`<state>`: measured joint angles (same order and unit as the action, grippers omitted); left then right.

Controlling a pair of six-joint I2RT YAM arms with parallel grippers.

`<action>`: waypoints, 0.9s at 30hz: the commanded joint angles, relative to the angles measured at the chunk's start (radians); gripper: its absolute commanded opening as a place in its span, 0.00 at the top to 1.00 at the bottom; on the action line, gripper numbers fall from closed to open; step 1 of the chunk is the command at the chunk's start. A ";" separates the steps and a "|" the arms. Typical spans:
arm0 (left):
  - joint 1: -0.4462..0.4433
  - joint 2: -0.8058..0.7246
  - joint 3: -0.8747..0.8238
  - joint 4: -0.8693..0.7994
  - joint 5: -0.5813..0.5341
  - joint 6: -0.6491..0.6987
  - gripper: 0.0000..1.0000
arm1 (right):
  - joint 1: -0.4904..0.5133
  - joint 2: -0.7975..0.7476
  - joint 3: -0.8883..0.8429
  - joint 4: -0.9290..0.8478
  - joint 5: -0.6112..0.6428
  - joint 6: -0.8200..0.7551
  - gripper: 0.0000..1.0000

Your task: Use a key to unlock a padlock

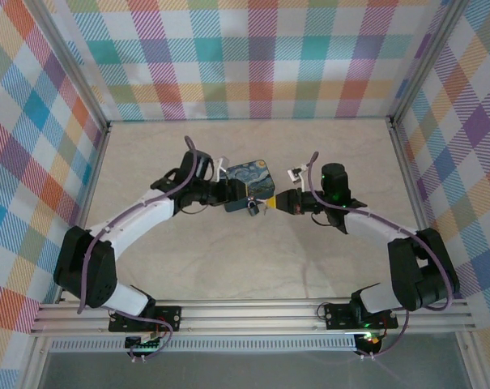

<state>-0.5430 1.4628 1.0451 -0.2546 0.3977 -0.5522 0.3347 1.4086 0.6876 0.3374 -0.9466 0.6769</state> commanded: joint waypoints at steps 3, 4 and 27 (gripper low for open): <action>-0.179 -0.033 -0.085 0.086 -0.503 -0.363 0.35 | -0.044 -0.095 -0.046 -0.153 0.315 -0.002 1.00; -0.209 -0.004 -0.079 0.081 -0.547 -0.389 0.35 | -0.049 -0.115 -0.057 -0.169 0.363 0.000 1.00; -0.354 0.485 0.181 0.050 -0.817 -0.526 0.36 | -0.074 -0.182 -0.069 -0.344 0.406 -0.066 1.00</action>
<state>-0.8845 1.9205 1.1980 -0.1658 -0.3599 -1.0561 0.2680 1.2507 0.6312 0.0059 -0.5205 0.6357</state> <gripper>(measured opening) 0.646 0.044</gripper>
